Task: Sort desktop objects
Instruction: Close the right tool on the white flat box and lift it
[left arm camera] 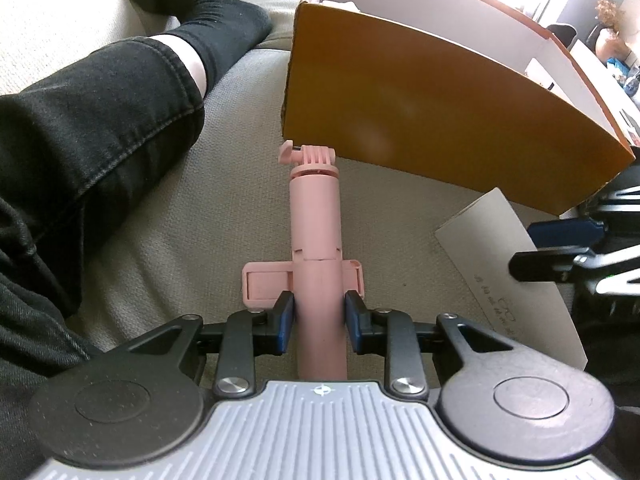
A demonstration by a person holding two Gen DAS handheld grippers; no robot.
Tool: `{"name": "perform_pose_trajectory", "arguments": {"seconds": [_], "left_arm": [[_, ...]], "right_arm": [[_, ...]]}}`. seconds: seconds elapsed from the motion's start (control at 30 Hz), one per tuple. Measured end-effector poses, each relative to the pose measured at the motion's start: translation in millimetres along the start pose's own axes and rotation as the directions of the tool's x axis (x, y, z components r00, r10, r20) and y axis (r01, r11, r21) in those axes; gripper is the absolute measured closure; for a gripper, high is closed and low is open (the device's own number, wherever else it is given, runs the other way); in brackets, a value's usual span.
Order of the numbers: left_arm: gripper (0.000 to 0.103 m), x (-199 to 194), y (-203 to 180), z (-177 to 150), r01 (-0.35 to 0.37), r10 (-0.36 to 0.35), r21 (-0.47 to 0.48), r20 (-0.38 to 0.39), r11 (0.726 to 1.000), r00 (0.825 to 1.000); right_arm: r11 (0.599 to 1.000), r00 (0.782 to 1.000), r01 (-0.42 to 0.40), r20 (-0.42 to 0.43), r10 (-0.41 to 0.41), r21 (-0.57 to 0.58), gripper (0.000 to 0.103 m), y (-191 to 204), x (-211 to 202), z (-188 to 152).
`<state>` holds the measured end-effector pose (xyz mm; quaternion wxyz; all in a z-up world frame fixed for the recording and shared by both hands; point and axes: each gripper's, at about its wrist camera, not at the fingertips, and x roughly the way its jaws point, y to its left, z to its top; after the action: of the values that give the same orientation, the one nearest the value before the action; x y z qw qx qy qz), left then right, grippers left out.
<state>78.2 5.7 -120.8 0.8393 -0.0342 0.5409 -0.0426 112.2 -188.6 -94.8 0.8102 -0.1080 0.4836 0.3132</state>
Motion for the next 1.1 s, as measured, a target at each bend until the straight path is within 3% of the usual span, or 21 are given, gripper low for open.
{"name": "perform_pose_trajectory", "arguments": {"seconds": [0.17, 0.27, 0.43, 0.6, 1.1], "left_arm": [[0.072, 3, 0, 3, -0.008, 0.008, -0.004, -0.001, 1.0, 1.0], [0.072, 0, -5, 0, -0.012, 0.012, -0.001, 0.0, 1.0, 1.0], [0.072, -9, -11, -8, -0.005, 0.005, -0.007, 0.0, 1.0, 1.0], [0.072, -5, -4, -4, 0.0, 0.0, -0.011, 0.0, 1.0, 1.0], [0.073, -13, -5, -8, -0.004, 0.005, -0.031, 0.03, 1.0, 1.0]], "right_arm": [[0.976, 0.989, 0.145, 0.008, -0.145, -0.162, 0.058, 23, 0, 3], [0.954, 0.979, 0.2, 0.014, -0.202, -0.224, 0.059, 30, 1, 2], [0.989, 0.991, 0.079, -0.101, -0.092, -0.123, 0.058, 6, 14, 11], [0.968, 0.973, 0.18, -0.109, -0.201, -0.173, 0.066, 11, 37, 11], [0.99, 0.99, 0.116, -0.068, -0.121, -0.08, 0.071, -13, 4, 4]]}}
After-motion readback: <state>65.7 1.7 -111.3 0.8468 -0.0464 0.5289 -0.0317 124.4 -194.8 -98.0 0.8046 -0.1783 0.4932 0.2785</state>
